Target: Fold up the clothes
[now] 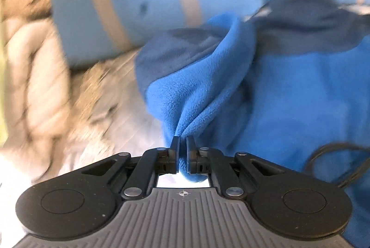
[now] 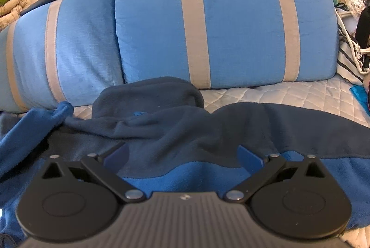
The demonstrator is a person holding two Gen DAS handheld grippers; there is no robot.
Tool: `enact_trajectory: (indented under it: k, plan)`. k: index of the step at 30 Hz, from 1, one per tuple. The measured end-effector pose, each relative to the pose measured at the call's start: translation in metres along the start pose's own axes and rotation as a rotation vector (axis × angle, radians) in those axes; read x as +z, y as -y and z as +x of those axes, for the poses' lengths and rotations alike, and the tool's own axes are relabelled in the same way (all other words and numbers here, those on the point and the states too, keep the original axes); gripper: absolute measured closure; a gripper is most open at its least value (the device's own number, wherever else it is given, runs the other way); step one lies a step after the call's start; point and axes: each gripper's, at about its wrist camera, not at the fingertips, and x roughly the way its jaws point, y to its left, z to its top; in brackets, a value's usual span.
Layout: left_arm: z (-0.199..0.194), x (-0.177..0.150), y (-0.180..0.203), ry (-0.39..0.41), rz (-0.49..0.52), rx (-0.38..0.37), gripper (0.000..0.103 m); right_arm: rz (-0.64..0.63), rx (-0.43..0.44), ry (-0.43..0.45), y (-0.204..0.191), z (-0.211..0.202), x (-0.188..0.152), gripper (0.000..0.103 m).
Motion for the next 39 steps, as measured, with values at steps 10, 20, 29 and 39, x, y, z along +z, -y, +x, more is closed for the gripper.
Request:
enact_trajectory:
  k: [10,20,29,39]
  plan:
    - [-0.053,0.023,0.019,0.277,0.055,-0.065,0.037,0.011,0.012,-0.011,0.0,0.0,0.001,0.0]
    - [-0.012,0.063,0.079,0.399,0.354,-0.003,0.041,0.027,0.014,-0.021,0.002,0.001,0.002,0.0]
    - [0.035,0.076,0.124,0.357,0.572,0.059,0.069,0.048,0.028,-0.034,0.004,0.003,0.002,0.0]
    - [0.044,0.108,0.094,0.311,0.437,0.185,0.098,0.054,0.032,-0.048,0.005,0.006,0.001,0.0]
